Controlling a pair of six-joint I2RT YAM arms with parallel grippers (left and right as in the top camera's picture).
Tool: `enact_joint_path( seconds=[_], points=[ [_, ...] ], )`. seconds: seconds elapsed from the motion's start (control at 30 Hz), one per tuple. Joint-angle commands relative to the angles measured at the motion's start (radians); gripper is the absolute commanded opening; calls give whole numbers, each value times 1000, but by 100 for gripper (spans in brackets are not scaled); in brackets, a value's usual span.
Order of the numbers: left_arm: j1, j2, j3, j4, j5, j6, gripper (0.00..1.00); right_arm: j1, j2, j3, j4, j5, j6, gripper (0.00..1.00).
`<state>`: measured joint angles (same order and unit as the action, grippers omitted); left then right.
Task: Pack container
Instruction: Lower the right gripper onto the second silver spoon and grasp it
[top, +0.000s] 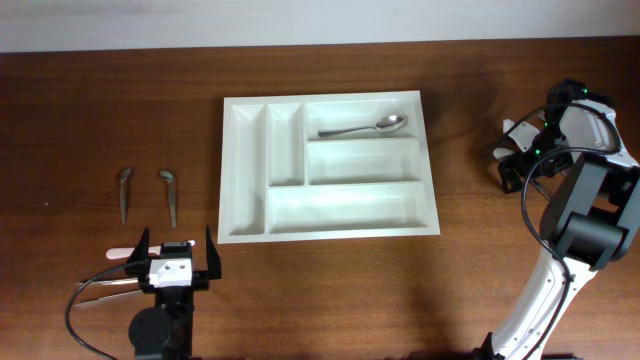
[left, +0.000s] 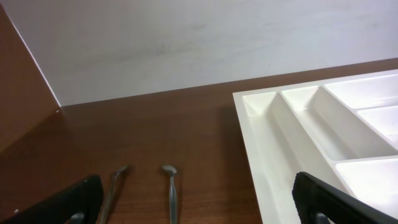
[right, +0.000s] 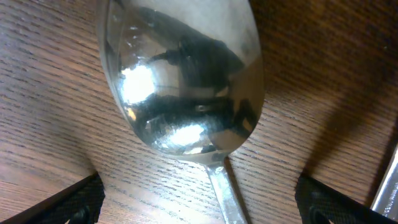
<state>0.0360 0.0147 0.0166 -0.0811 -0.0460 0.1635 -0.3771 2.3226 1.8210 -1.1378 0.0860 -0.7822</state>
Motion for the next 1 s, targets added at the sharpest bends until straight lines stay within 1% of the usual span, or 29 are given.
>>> enact_joint_path(
  seconds=[0.0,0.13,0.2,0.23,0.33,0.53,0.6,0.67,0.77,0.87,0.97],
  points=[
    [6,-9,-7,3,-11,-9,99,10,76,-48,35,-36,5,99],
    [6,-9,-7,3,-11,-9,99,10,76,-48,35,-37,14,100],
    [6,-9,-7,3,-11,-9,99,10,76,-48,35,-40,14,91],
    [6,-9,-7,3,-11,-9,99,10,76,-48,35,-40,14,84],
    [6,-9,-7,3,-11,-9,99,10,76,-48,35,-40,14,69],
    [6,-9,-7,3,-11,-9,99,10,76,-48,37,-40,14,50],
    [6,-9,-7,3,-11,-9,99,10,76,-48,40,-40,14,40],
    [6,-9,-7,3,-11,-9,99,10,76,-48,43,-40,14,31],
    [6,-9,-7,3,-11,-9,99,10,76,-48,43,-39,17,24],
    [6,-9,-7,3,-11,-9,99,10,76,-48,43,-39,17,22],
    [6,-9,-7,3,-11,-9,99,10,76,-48,45,-39,18,15]
  ],
)
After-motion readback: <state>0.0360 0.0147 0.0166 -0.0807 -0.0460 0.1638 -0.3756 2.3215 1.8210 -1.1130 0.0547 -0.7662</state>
